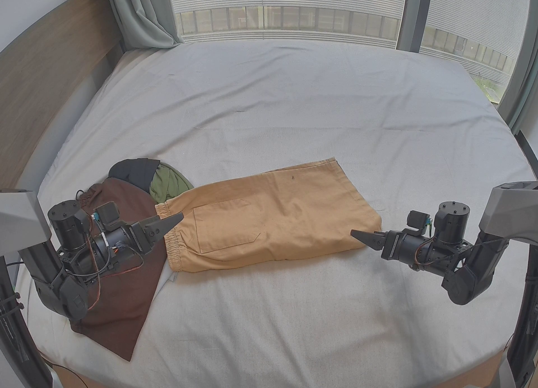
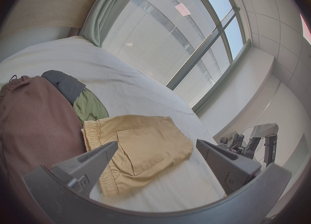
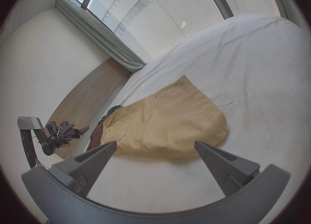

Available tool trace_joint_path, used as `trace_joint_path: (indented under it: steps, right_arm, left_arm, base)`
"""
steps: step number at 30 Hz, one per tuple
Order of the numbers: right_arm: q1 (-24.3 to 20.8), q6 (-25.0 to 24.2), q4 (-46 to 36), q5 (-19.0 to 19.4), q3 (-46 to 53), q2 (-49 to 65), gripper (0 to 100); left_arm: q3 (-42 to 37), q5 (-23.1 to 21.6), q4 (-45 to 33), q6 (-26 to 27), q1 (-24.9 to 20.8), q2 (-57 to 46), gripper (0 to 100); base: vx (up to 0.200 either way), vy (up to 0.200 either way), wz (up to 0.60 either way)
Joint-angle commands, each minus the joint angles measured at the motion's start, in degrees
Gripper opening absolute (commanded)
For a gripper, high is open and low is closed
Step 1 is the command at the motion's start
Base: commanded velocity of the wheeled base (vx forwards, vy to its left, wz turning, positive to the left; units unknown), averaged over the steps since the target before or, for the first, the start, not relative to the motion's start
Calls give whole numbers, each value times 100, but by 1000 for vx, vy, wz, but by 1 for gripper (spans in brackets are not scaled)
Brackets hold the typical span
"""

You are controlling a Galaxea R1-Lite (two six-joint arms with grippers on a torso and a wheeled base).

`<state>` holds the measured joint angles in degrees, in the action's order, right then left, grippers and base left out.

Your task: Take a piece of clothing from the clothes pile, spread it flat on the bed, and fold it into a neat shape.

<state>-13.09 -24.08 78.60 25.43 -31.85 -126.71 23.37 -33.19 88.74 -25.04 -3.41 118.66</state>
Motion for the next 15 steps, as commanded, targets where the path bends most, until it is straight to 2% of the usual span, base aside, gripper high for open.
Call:
trace_joint_path:
  steps: [1,15]
  right_arm:
    - [-97,-71,15,-38,-58,-337,100]
    - [-88,-449,15,-38,-330,-829,100]
  left_arm:
    - [-8,-3,3,-1,7,16,100]
    - [-8,-12,3,-10,25,43,100]
  base:
    - [0,0,0]
    - [0,0,0]
